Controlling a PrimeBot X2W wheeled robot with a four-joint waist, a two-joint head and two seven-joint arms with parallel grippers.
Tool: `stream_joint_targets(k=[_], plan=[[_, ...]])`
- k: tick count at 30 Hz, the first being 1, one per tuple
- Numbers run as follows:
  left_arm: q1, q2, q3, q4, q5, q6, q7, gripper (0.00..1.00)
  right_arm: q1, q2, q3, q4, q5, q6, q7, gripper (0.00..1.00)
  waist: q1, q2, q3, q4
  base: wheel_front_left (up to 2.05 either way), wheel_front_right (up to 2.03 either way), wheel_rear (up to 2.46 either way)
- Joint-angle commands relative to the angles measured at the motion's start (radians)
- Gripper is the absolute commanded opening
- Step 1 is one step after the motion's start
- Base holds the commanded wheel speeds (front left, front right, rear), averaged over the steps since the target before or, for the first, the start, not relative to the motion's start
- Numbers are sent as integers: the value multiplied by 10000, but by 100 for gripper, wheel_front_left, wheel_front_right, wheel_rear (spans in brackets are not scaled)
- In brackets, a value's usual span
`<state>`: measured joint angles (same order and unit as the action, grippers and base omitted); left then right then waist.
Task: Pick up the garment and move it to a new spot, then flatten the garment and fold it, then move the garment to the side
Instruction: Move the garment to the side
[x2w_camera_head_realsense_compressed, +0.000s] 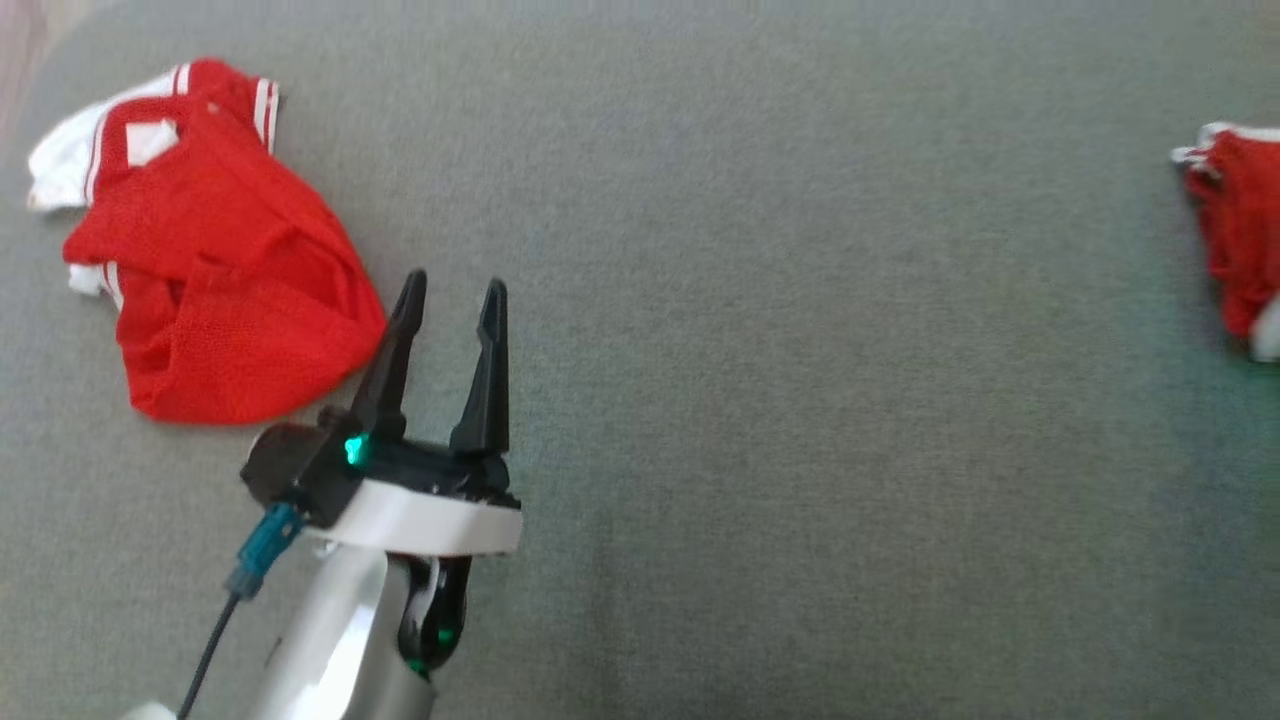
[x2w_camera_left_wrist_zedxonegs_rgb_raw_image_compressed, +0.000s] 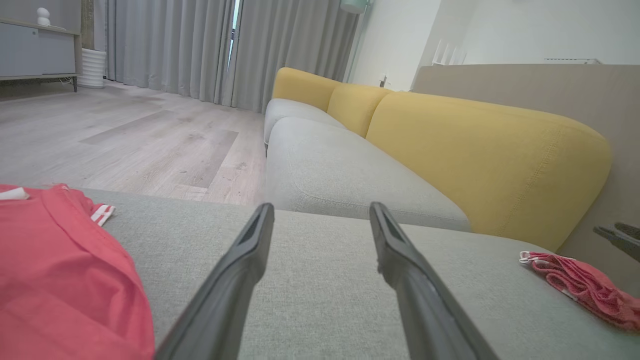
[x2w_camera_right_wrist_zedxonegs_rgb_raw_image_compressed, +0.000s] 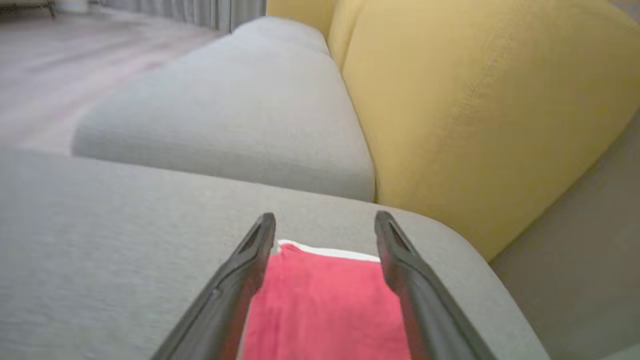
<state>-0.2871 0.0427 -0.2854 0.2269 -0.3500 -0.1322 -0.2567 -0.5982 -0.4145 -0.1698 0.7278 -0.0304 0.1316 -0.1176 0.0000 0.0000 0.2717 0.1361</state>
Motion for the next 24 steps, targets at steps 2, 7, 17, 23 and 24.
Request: stream_joint_targets(k=[2,7,17,23,24], plan=[[112,75,471,-290,79,15,-51,100,350,387,399,-924,387,-9,-328,100,0,0,-490,-266,0,0,0],[495,75,562,-348,113,15,-51,100,943,1706,1085,-2309,1014,-9,-460,100,0,0,-1119,-498,0,0,0],[1209,75,589,-492,107,15,-51,100,3183,3494,1672,-4447,1260,-9,-625,100,0,0,-1881,-581,0,0,0],[1717,75,716,-584,-168,15,-51,100,4650,3636,1801,-4543,1814,-9,-1301,100,0,0,-2077,-656,0,0,0],[1717,75,716,-584,-168,15,-51,100,4650,3636,1801,-4543,1814,-9,-1301,100,0,0,-2077,-656,0,0,0]])
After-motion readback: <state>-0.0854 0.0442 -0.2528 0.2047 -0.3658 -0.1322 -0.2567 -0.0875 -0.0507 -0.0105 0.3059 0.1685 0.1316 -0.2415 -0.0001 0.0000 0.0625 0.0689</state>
